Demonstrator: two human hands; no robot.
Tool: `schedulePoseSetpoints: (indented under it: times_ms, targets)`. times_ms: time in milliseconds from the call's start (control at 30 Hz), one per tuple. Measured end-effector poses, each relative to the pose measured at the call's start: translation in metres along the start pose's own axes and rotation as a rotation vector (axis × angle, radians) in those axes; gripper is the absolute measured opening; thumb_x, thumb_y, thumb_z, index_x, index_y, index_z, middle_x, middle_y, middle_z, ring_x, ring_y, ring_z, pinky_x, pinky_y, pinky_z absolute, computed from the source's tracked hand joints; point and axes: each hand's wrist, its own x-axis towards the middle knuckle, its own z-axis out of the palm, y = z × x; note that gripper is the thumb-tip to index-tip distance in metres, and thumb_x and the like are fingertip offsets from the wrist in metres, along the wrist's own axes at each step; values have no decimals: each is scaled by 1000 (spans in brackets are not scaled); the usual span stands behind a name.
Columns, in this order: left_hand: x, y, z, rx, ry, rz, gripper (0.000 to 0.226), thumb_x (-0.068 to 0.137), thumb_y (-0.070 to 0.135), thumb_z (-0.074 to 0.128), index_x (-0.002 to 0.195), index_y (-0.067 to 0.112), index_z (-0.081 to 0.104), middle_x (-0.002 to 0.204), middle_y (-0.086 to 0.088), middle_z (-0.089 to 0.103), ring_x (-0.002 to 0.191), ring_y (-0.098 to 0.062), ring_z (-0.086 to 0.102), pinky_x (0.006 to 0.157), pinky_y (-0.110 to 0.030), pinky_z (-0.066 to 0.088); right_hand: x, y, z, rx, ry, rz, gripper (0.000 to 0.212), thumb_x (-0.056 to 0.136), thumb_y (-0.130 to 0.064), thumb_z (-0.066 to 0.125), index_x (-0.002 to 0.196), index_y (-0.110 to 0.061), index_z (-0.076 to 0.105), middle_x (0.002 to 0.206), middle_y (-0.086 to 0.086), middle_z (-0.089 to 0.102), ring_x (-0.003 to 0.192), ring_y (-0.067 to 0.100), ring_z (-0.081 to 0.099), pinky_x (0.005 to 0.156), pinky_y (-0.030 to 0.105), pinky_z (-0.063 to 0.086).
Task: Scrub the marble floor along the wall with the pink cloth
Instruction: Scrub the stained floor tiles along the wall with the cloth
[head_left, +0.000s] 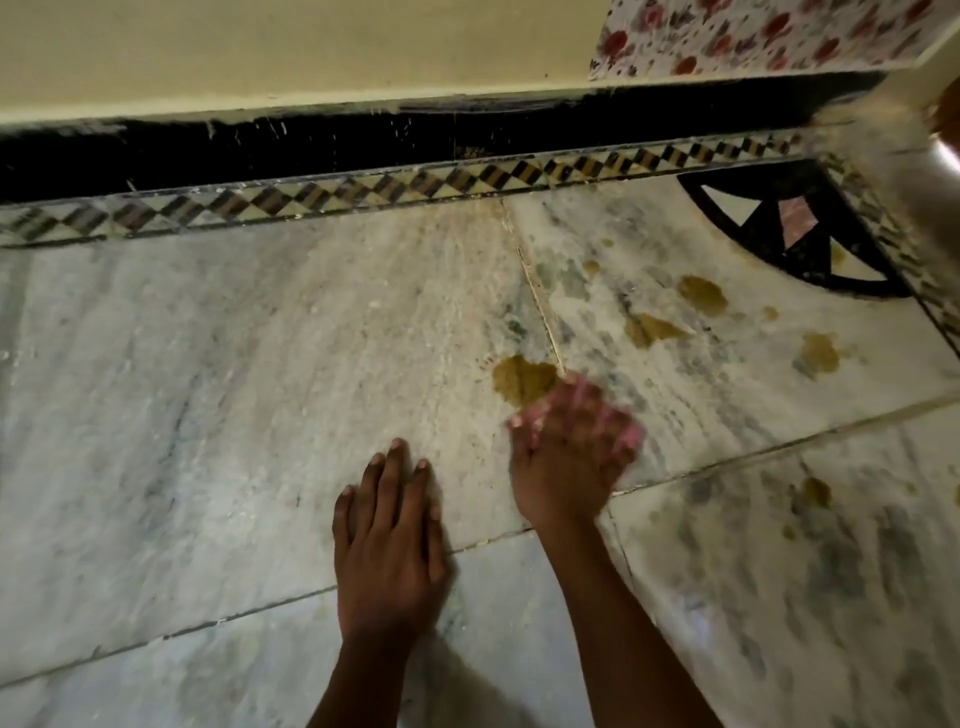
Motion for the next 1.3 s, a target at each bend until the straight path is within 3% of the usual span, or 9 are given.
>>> schedulePoseSetpoints:
  times_ms: [167,367,467,600,700,833,1033,1167,1300]
  targets:
    - [1,2,-4,-12,-26,1,58,104,36,42,159,21,51,178,-3,27,164,-26,28,130,-55,27,-15,46,-17,-133,-112,-539,86,102,-77,23,172,-31,4,181,4,2,167,36,-2,131,66,11]
    - [1,1,-2,-16,-38,0,59,105,37,40,161,23,48,179,-2,24,165,-25,23,131,-54,22,35,13,-16,35,-70,106,88,102,-75,16,172,-24,-4,180,14,-5,165,44,-5,129,69,3]
    - [1,0,0,-14,-15,4,59,104,38,39,159,22,50,178,-2,26,165,-25,26,131,-55,24,59,-32,-11,17,-137,-51,84,104,-73,16,170,-30,-13,180,7,-17,164,41,-16,129,67,-7]
    - [1,0,-3,-15,12,12,58,103,37,40,158,21,53,177,-3,29,163,-27,30,129,-56,27,26,9,-19,-37,-120,-459,83,102,-75,24,171,-35,0,181,2,0,167,34,-1,132,62,4]
    - [2,2,-3,-10,-11,10,59,104,38,37,160,22,50,178,-3,27,164,-26,27,130,-56,25,33,34,-25,-29,-112,-235,79,103,-71,20,171,-36,4,181,4,4,166,37,5,131,64,7]
    - [1,0,-2,-10,-22,6,60,103,38,39,160,23,49,178,-2,27,165,-25,26,130,-56,25,83,-28,-21,94,-169,48,78,106,-69,19,170,-35,-11,180,3,-17,164,39,-17,129,68,-6]
    - [2,0,-1,-16,-11,16,60,102,38,40,158,21,52,177,-3,28,164,-25,28,130,-55,25,38,-18,-19,-7,-172,-577,76,102,-73,17,170,-42,3,181,-7,-4,167,28,-8,132,64,2]
    - [2,-1,-2,-6,-37,16,61,102,39,38,160,22,49,178,-3,26,164,-26,27,130,-55,23,36,11,-26,-20,-167,-210,77,103,-73,19,170,-42,-3,181,-2,-8,167,31,-7,128,63,-9]
    - [1,-3,2,26,-21,22,62,101,39,41,160,22,50,177,-4,28,163,-27,31,128,-56,27,89,-71,-24,99,-201,112,83,105,-71,21,170,-33,-13,178,4,-24,163,42,-22,127,70,-10]
